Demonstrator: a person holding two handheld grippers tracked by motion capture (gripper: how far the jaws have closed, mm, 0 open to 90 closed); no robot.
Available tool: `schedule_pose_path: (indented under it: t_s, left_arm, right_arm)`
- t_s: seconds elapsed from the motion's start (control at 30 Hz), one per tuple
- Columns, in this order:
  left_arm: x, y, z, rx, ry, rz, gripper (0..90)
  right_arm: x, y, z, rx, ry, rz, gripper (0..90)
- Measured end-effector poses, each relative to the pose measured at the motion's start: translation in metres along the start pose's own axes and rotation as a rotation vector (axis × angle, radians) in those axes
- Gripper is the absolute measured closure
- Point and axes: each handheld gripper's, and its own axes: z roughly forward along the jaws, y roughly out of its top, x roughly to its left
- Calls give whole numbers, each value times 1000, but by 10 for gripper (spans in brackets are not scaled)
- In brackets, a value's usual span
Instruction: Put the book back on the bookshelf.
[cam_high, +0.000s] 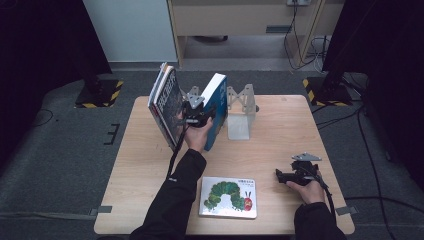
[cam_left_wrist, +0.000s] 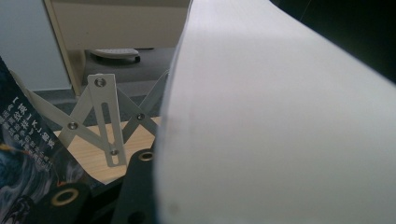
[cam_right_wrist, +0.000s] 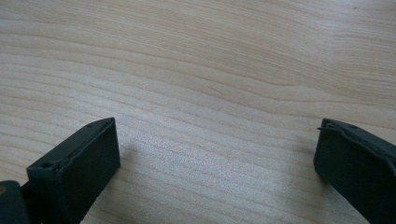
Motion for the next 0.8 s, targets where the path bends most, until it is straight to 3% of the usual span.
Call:
schedule_pose_path:
  t_s: [0.2,0.4,0.53,0.7,0.8]
  left_arm:
    - [2,-3,-4,-9,-29,1,576]
    - [7,-14,-24,-51,-62,16,569]
    - [10,-22,-36,-66,-81,4,570]
    - [7,-24,-38,-75,-51,33,592]
    - [5,-22,-37,-61,-41,29,598]
  right_arm:
    - [0,0,0,1,1,1,7]
    - [0,0,0,1,1,2,7]
    - [0,0,0,1,0,2,7]
    - [1,0,0,1,1,-1,7]
    - [1,0,0,2,4,-2,7]
